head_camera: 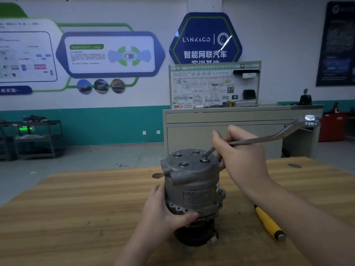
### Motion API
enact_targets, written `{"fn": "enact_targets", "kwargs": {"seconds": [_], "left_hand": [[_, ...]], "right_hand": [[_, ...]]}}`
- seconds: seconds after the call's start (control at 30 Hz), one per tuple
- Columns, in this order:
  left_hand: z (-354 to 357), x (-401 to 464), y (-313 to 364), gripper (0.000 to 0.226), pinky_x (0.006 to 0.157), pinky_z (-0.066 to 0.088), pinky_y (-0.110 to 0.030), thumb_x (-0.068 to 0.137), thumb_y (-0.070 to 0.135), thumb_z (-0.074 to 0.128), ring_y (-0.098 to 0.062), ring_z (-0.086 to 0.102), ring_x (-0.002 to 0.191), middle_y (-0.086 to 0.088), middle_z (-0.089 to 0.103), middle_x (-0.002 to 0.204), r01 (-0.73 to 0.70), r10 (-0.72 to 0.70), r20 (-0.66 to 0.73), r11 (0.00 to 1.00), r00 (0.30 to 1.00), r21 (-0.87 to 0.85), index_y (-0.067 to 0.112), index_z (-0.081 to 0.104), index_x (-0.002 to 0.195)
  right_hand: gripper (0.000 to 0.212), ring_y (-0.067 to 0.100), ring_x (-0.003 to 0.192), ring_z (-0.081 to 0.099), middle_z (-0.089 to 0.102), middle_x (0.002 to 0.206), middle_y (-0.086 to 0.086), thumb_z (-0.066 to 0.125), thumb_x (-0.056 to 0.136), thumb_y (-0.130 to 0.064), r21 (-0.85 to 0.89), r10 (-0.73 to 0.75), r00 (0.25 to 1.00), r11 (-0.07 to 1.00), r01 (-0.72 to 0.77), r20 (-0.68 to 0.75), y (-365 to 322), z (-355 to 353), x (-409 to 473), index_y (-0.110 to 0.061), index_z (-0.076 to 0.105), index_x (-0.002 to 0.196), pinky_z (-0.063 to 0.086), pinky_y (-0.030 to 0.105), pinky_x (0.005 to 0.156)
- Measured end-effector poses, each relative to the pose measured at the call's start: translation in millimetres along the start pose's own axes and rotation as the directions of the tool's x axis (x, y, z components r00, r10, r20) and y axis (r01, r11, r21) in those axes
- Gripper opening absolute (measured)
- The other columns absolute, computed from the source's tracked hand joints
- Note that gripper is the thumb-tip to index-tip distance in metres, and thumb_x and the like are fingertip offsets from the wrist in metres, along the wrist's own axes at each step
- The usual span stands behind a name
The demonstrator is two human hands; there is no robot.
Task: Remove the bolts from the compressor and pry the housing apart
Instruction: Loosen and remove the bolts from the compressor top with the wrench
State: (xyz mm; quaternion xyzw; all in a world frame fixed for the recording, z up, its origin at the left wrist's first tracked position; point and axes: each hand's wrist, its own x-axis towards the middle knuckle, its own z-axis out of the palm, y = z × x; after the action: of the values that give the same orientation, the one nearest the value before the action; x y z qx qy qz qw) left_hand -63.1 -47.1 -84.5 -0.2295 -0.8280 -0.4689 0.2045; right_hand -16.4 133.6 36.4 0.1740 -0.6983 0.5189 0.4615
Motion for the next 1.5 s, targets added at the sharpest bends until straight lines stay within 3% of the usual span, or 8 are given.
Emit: {"fn": "enact_targets", "kwargs": {"seconds": [0.4,0.77,0.9,1.0,1.1,1.17,1.3,1.5], "left_hand": [[-1,1,-4,0.083,0.081,0.034,0.004,0.038,0.081,0.075,0.018,0.044,0.107,0.035,0.046,0.108,-0.008,0.007,-0.009,1.000,1.000,-0.018,0.053,0.048,0.111],[-1,0,-1,0.082,0.084,0.043,-0.011,0.036,0.079,0.078,0.014,0.050,0.105,0.033,0.050,0.108,0.002,-0.001,0.007,0.999,1.000,-0.047,0.068,0.042,0.109],[-2,1,-2,0.083,0.082,0.041,-0.008,0.039,0.076,0.078,0.015,0.047,0.105,0.027,0.050,0.109,-0.005,0.005,-0.001,1.000,1.000,-0.028,0.046,0.052,0.113],[-2,2,-2,0.077,0.079,0.038,-0.001,0.039,0.075,0.078,0.018,0.045,0.104,0.033,0.048,0.106,-0.007,0.007,0.006,1.000,1.000,-0.023,0.050,0.051,0.107],[-2,2,-2,0.081,0.078,0.037,0.001,0.038,0.078,0.076,0.016,0.047,0.104,0.033,0.049,0.106,-0.006,0.006,-0.007,0.999,1.000,-0.033,0.047,0.053,0.109],[-3,3,-4,0.087,0.080,0.037,-0.001,0.037,0.083,0.074,0.014,0.049,0.105,0.028,0.052,0.108,-0.002,0.001,-0.008,0.999,1.000,-0.039,0.044,0.054,0.113],[-5,2,-6,0.091,0.083,0.041,-0.011,0.036,0.087,0.071,0.011,0.051,0.106,0.026,0.054,0.111,0.023,-0.023,-0.005,0.997,1.000,-0.072,0.044,0.055,0.115],[-3,2,-4,0.095,0.083,0.042,-0.010,0.033,0.088,0.070,0.011,0.050,0.105,0.026,0.052,0.111,0.028,-0.028,0.004,0.998,1.000,-0.048,0.040,0.056,0.114]], "right_hand": [[0.053,0.003,0.047,0.033,0.029,0.050,-0.017,0.062,0.077,0.000,-0.397,-0.356,0.871,0.786,0.475,0.338,-10,7,-12,-0.033,0.024,0.063,0.028,0.019,0.046],[0.029,0.012,0.054,0.047,0.050,0.057,-0.007,0.048,0.075,-0.017,-0.530,-0.149,0.919,0.778,0.337,0.365,-21,13,-21,-0.030,0.027,0.060,0.043,0.030,0.055],[0.041,0.009,0.042,0.038,0.044,0.048,-0.003,0.059,0.093,-0.013,0.018,0.146,0.988,0.989,-0.147,0.047,8,-1,-23,-0.020,0.037,0.059,0.031,0.021,0.041],[0.037,0.012,0.031,0.036,0.047,0.045,0.005,0.053,0.094,-0.011,0.533,0.565,0.777,0.582,-0.614,0.278,22,-14,0,-0.017,0.043,0.059,0.024,0.015,0.032],[0.029,0.003,0.028,0.034,0.042,0.044,0.000,0.048,0.095,-0.012,0.441,0.710,0.408,0.152,-0.885,0.574,23,-20,31,-0.012,0.041,0.067,0.020,0.010,0.026],[0.027,0.001,0.027,0.035,0.042,0.045,0.000,0.048,0.095,-0.013,0.365,0.698,0.336,0.113,-0.924,0.633,24,-17,44,-0.011,0.041,0.069,0.021,0.008,0.026],[0.026,0.001,0.028,0.035,0.044,0.045,-0.002,0.052,0.095,-0.019,0.519,0.636,0.526,0.222,-0.825,0.564,23,-7,50,-0.013,0.044,0.071,0.022,0.011,0.025],[0.047,0.011,0.027,0.037,0.050,0.041,0.004,0.071,0.085,-0.026,0.443,0.522,0.838,0.720,-0.534,0.163,26,1,27,-0.022,0.036,0.053,0.025,0.014,0.030]]}}
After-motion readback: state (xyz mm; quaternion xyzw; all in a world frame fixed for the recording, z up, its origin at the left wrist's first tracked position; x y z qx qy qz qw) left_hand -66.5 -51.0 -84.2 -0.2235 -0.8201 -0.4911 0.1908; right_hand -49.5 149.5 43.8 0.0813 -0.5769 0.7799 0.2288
